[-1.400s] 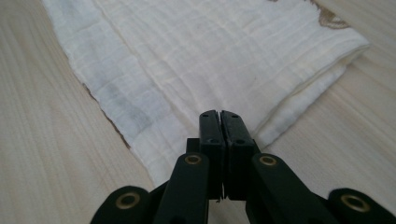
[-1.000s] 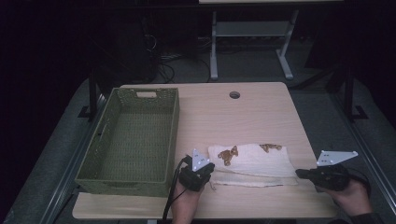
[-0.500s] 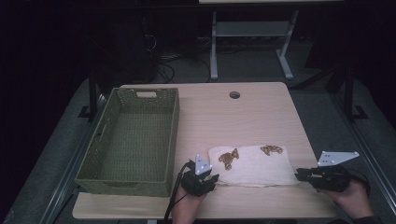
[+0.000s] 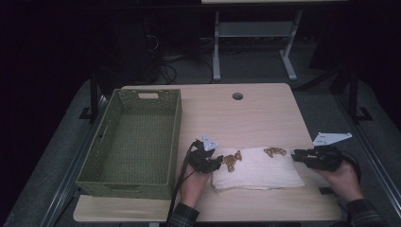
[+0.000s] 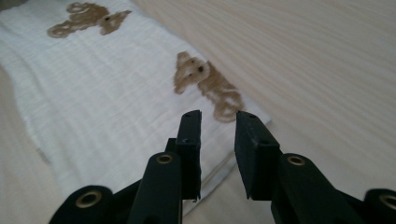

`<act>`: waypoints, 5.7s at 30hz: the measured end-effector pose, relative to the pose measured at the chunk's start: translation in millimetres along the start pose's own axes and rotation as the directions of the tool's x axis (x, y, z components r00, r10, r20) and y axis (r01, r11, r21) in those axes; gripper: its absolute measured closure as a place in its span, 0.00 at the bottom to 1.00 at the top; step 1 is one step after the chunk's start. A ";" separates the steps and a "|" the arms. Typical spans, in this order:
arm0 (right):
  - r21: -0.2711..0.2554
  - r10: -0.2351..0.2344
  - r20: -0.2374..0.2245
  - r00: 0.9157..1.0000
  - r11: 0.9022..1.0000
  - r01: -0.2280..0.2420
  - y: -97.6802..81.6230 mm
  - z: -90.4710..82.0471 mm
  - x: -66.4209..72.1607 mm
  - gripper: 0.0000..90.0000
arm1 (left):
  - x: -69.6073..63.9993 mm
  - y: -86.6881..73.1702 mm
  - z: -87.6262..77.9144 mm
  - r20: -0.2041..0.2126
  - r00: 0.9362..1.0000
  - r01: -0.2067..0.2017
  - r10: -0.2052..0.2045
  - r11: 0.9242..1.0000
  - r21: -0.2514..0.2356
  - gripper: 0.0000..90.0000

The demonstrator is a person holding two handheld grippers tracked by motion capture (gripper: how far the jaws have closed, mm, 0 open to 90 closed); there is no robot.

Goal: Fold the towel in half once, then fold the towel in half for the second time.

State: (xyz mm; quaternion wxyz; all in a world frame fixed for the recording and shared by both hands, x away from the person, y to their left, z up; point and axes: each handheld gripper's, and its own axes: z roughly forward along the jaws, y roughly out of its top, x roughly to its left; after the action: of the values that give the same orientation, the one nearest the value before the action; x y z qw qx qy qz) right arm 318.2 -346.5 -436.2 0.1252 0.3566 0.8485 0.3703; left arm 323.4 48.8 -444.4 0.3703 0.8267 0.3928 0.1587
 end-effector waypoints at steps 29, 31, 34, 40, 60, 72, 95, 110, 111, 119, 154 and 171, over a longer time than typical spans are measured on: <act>0.099 0.036 -0.011 0.999 0.995 -0.035 6.8 47.4 -32.6 0.91 | 31.6 11.6 34.2 0.006 1.000 0.009 -0.009 0.998 0.066 0.60; 0.098 0.038 -0.011 0.999 0.994 -0.037 6.9 47.5 -32.2 0.91 | 31.0 11.7 32.1 0.015 1.000 0.012 -0.013 0.998 0.065 0.60; 0.098 0.036 -0.013 0.999 0.995 -0.035 7.0 47.7 -32.4 0.92 | 30.0 11.4 33.3 0.026 1.000 0.002 -0.004 0.998 0.071 0.60; 0.105 0.031 -0.011 0.999 0.994 -0.030 7.4 47.4 -31.3 0.94 | 27.4 7.9 38.9 0.018 1.000 -0.022 0.021 0.995 0.095 0.63; 0.064 0.035 0.081 0.996 0.997 -0.041 18.6 45.3 -45.6 0.97 | 38.7 29.1 42.8 0.022 1.000 0.004 -0.004 1.000 0.024 0.97; -0.012 0.039 0.119 0.992 0.999 -0.037 41.0 47.3 -64.9 0.97 | 50.1 60.1 39.6 -0.042 0.998 -0.039 0.036 0.997 -0.063 0.97; -0.020 0.010 0.043 0.999 1.000 -0.009 18.7 12.5 -28.4 0.97 | 30.8 32.5 7.0 -0.001 0.995 -0.094 0.095 0.988 -0.119 0.97; 0.009 -0.002 0.016 1.000 1.000 0.002 2.6 4.1 -8.6 0.97 | 15.4 6.9 -1.6 0.008 0.993 -0.115 0.116 0.989 -0.096 0.97; 0.008 -0.002 0.011 1.000 1.000 0.002 1.6 2.8 -7.0 0.97 | 14.7 5.5 -2.5 0.010 0.994 -0.110 0.112 0.989 -0.099 0.97; 0.021 -0.016 0.003 1.000 1.000 0.016 -6.5 -3.7 2.6 0.96 | 8.9 -5.2 -2.8 0.030 0.994 -0.102 0.105 0.992 -0.069 0.97; 0.166 -0.032 -0.098 0.995 0.985 0.049 -15.9 18.0 17.0 0.99 | -0.5 -11.0 7.6 0.124 0.985 -0.126 0.116 0.989 0.078 0.88; 0.154 -0.014 -0.031 0.999 0.988 0.019 0.3 34.1 -3.3 1.00 | 2.7 10.5 5.9 0.125 0.982 -0.145 0.138 0.989 0.041 0.52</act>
State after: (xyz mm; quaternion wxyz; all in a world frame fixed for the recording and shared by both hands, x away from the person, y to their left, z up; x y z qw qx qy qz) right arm 337.0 -330.2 -459.8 0.0875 0.3528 0.8793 0.3078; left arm 334.0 43.7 -440.7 0.3604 0.8697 0.3136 0.1238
